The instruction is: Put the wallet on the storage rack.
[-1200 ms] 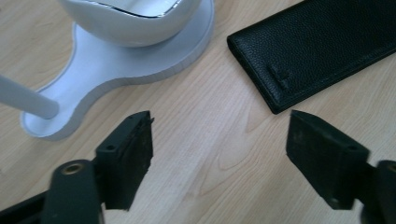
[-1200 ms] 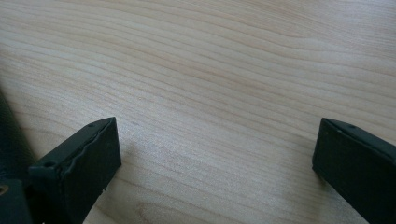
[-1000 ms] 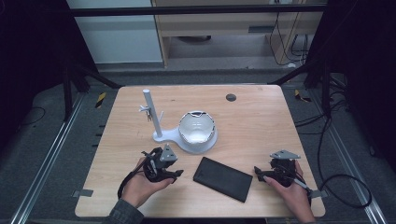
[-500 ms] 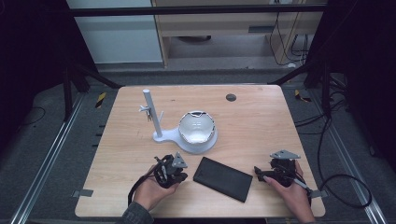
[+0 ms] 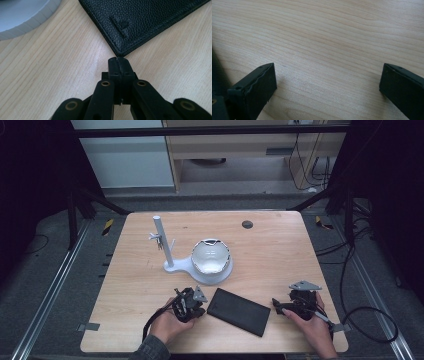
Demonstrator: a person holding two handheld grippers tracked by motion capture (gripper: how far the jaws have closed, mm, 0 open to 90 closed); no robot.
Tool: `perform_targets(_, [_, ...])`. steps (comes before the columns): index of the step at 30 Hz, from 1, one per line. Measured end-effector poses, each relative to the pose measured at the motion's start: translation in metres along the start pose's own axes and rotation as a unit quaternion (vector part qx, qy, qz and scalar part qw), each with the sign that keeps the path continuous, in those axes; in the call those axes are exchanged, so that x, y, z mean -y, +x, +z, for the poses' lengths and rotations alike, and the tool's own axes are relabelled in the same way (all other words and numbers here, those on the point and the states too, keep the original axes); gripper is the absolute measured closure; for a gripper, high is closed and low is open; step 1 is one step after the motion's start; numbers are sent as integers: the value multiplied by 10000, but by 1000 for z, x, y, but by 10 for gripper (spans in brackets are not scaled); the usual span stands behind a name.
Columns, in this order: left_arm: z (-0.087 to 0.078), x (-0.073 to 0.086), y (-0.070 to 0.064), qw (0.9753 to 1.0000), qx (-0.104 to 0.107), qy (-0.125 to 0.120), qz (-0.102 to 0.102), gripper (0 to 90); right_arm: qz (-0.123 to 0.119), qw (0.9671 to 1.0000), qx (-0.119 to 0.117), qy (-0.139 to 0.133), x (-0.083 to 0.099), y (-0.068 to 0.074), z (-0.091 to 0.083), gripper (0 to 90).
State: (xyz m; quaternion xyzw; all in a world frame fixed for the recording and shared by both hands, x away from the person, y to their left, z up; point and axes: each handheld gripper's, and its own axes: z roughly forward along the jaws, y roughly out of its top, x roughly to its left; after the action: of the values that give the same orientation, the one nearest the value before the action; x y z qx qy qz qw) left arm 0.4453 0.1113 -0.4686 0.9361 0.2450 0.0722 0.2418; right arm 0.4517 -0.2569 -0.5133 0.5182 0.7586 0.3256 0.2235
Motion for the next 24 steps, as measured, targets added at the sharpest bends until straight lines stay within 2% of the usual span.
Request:
perform_targets(9, [4, -2, 1, 10000, -27, 64, 34, 898, -3, 10000, -4, -2, 0, 0, 0, 13])
perform_targets(15, [5, 1, 3, 9999, 59, 80, 25, 897, -6, 10000, -5, -1, 0, 0, 0, 13])
perform_targets(24, [4, -1, 0, 9999, 76, -46, 63, 893, -1, 10000, 0, 0, 0, 0, 0, 13])
